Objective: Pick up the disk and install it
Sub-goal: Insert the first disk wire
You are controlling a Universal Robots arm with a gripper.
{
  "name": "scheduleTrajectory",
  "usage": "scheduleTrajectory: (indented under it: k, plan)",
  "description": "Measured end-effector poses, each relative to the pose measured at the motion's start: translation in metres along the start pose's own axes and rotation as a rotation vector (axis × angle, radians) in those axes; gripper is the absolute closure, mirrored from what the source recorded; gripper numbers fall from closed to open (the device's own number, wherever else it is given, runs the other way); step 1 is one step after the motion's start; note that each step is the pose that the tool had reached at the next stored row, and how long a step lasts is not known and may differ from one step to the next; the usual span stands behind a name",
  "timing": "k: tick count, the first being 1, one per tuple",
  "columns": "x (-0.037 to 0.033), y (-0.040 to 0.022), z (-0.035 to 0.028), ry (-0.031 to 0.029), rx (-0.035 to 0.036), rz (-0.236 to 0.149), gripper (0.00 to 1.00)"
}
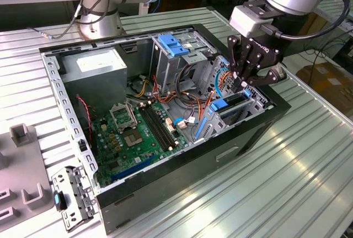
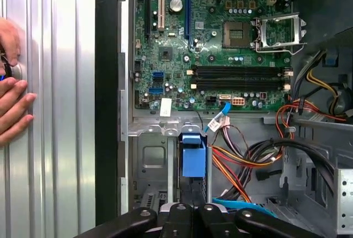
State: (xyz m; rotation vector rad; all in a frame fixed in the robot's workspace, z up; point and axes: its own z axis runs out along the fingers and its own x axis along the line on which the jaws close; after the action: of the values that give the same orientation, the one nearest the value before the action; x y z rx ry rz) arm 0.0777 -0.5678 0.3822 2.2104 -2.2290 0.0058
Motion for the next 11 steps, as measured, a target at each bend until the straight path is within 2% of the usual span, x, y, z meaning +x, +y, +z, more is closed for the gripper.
scheduleTrajectory:
  k: [1,2,6,7,11]
  plan:
    - [-0.0001,-0.0076,0.0001,0.0007,-0.0001,0.0,0.89]
    - [-0.0001,-0.0106,0.0,0.0009,0.0,-0.017,0.89]
    - [-0.0001,-0.0122,-0.0005,0.0011,0.0002,-0.071,0.89]
    - [-0.0001,-0.0146,-0.0003,0.0006,0.0003,-0.082,0.89]
    - [-0.0017,-0.0253,-0.0005,0.0009,0.0003,-0.087,0.89]
